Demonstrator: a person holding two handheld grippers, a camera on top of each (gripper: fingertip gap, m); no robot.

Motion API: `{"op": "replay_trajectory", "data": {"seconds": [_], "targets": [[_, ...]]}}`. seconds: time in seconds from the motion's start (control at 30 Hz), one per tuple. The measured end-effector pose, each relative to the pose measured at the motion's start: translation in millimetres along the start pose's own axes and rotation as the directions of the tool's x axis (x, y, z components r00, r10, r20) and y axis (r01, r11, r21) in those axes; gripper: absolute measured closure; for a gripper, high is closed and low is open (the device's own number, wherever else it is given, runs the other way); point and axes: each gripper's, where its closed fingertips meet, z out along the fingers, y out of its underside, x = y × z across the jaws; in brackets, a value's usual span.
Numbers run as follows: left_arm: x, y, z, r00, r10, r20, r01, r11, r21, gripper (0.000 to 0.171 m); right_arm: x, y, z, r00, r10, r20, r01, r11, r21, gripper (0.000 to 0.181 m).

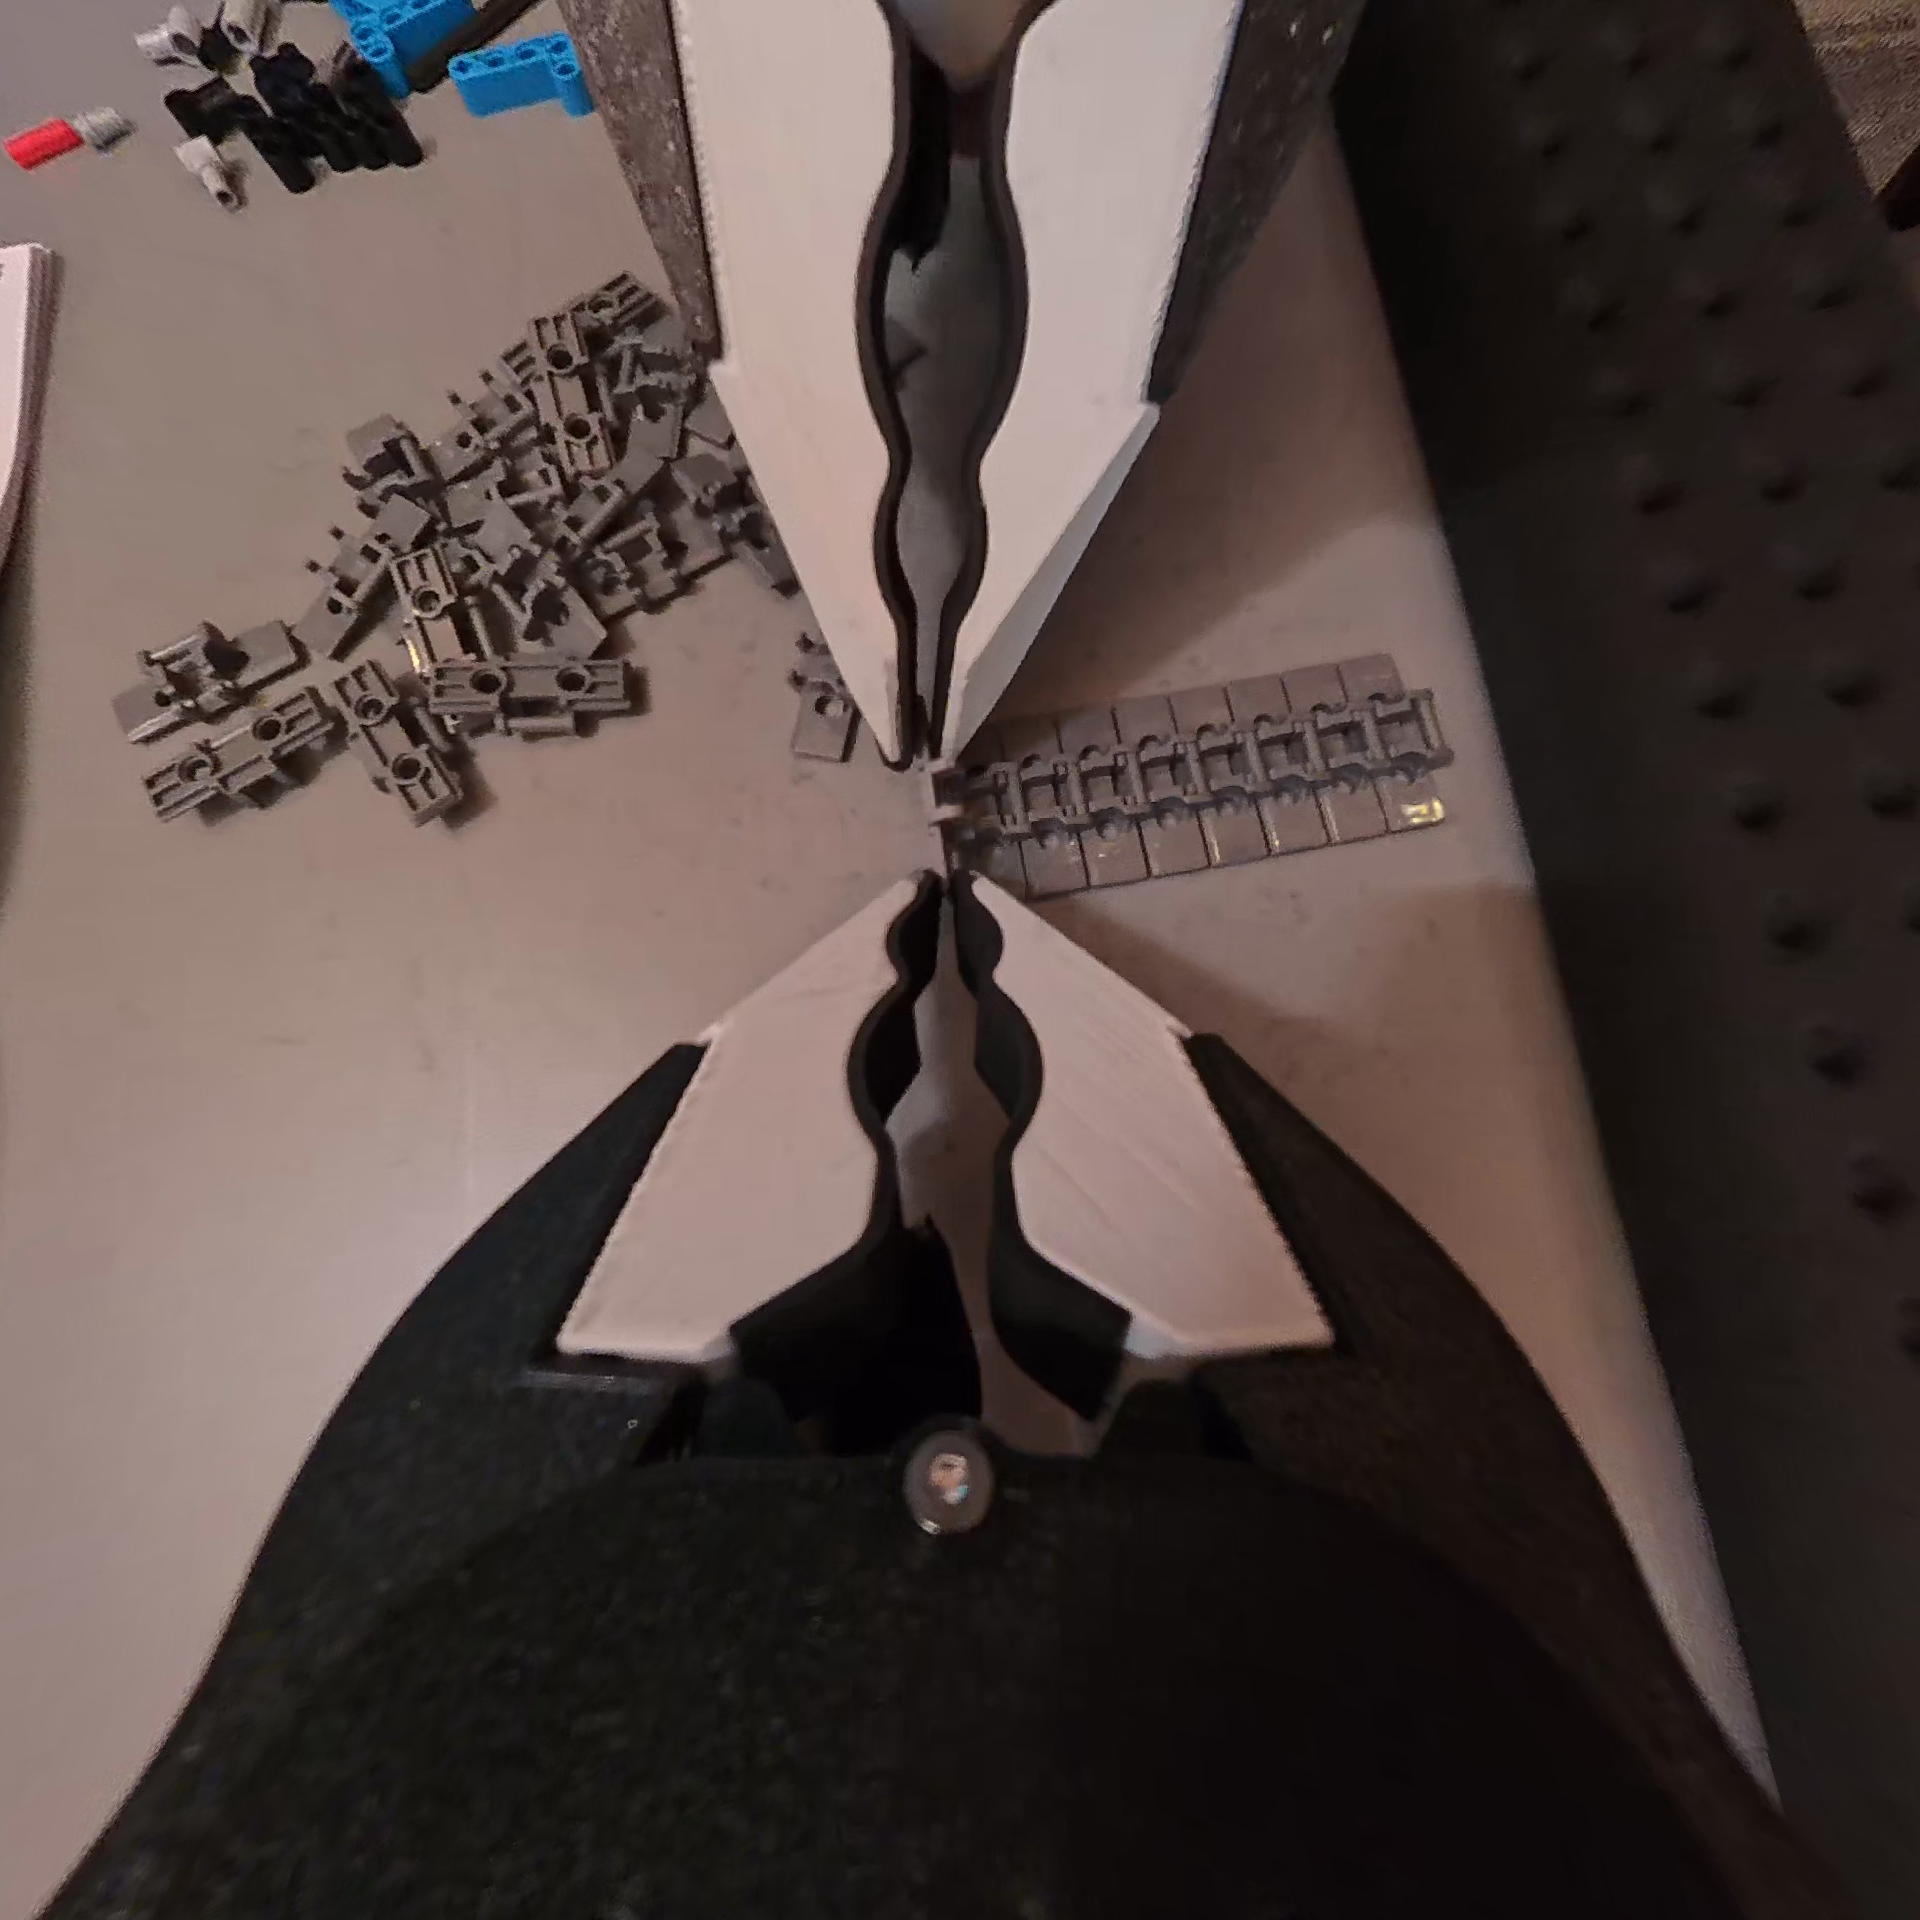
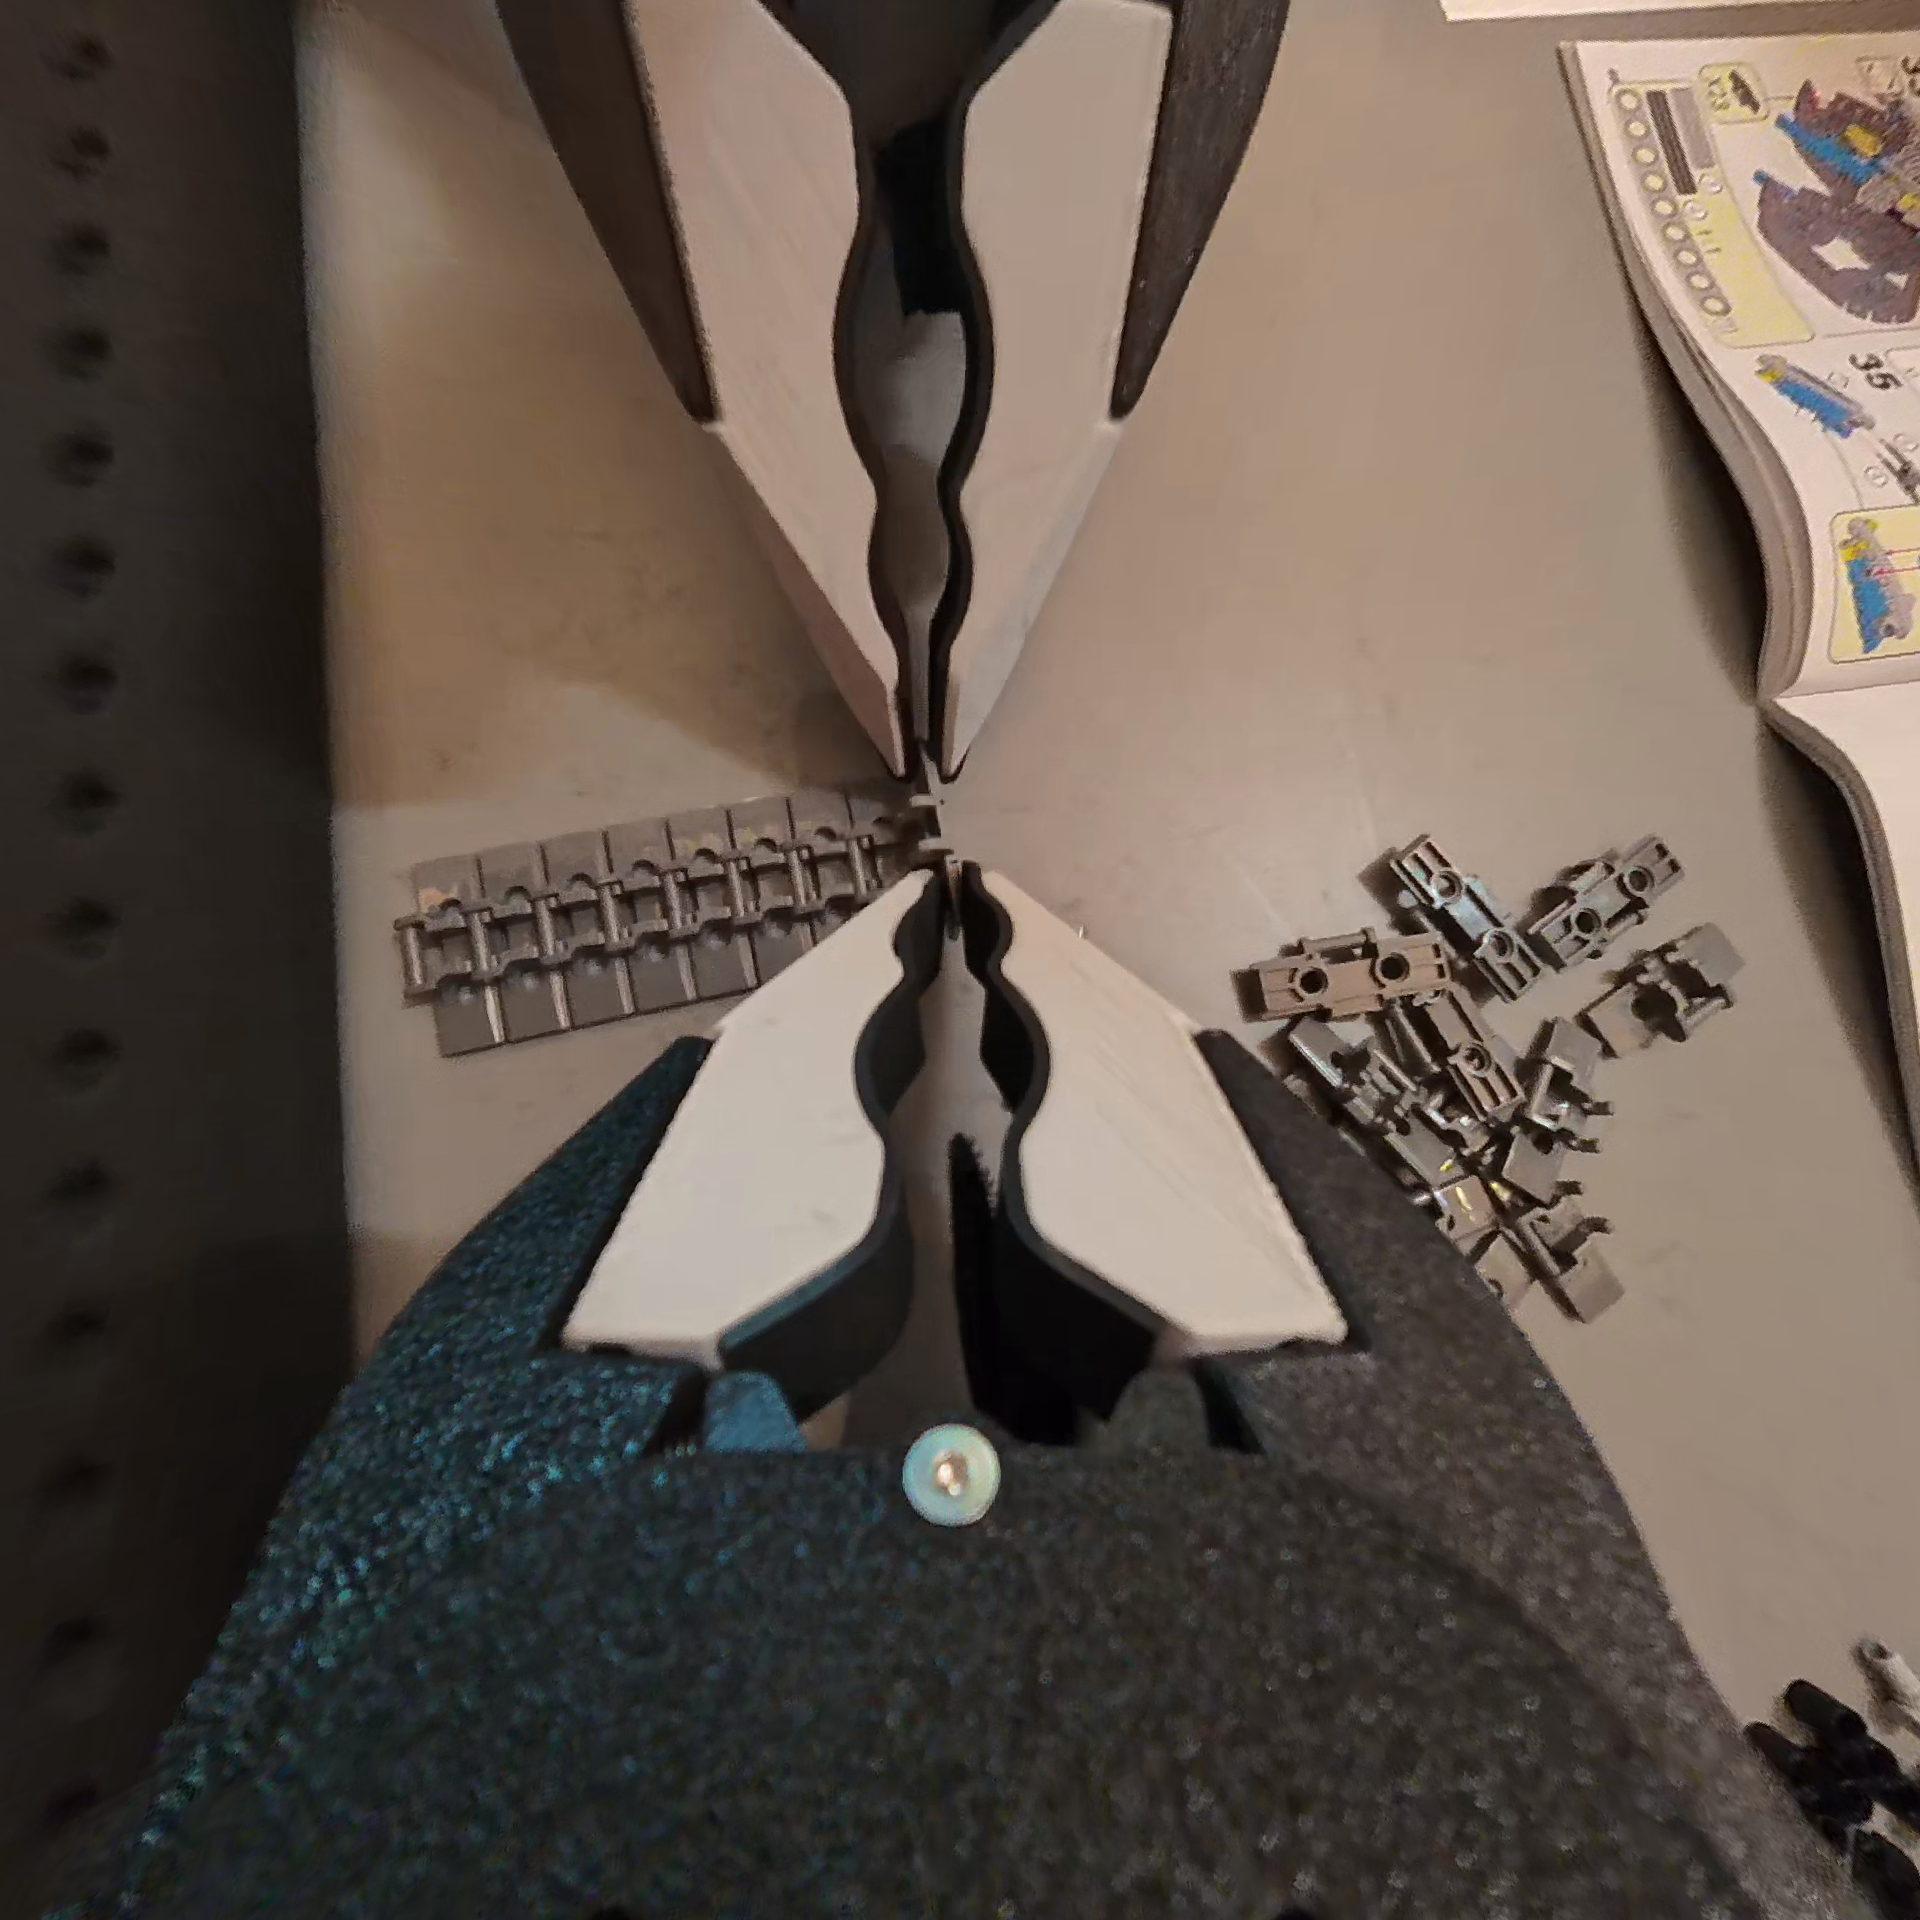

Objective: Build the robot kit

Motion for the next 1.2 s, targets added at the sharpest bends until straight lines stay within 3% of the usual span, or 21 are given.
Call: {"op": "replay_trajectory", "data": {"seconds": [0.3,0.5,0.73,0.9,0.97,1.1,1.2], "targets": [[-5,0,3,0.999,-0.035,0.024,0.035,0.999,-0.022,0.169,2,6,4,0.993,0.101,0.065,-0.1,0.995,-0.024,0.177],[-3,0,3,0.999,-0.005,0.035,0.006,0.999,-0.033,0.168,1,5,3,0.995,0.092,0.048,-0.092,0.996,-0.007,0.177],[0,-8,-2,0.999,-0.037,0.026,0.037,0.999,-0.006,0.169,4,-3,-10,0.993,0.088,0.076,-0.097,0.988,0.123,0.169],[0,-3,2,0.996,-0.094,-0.01,0.094,0.996,-0.002,0.169,2,-23,-28,0.998,0.033,0.056,-0.045,0.968,0.247,0.175],[0,-4,3,0.991,-0.131,-0.027,0.131,0.991,0.006,0.169,-15,-26,-31,0.992,-0.004,0.128,-0.031,0.964,0.265,0.179],[-3,-3,3,0.985,-0.171,-0.039,0.171,0.985,0.02,0.169,-19,-6,-13,0.994,-0.014,0.106,0.001,0.992,0.129,0.172],[-7,-1,1,0.983,-0.179,-0.028,0.18,0.984,0.018,0.169,-15,-2,-12,0.996,0.008,0.085,-0.017,0.994,0.108,0.169]]}}
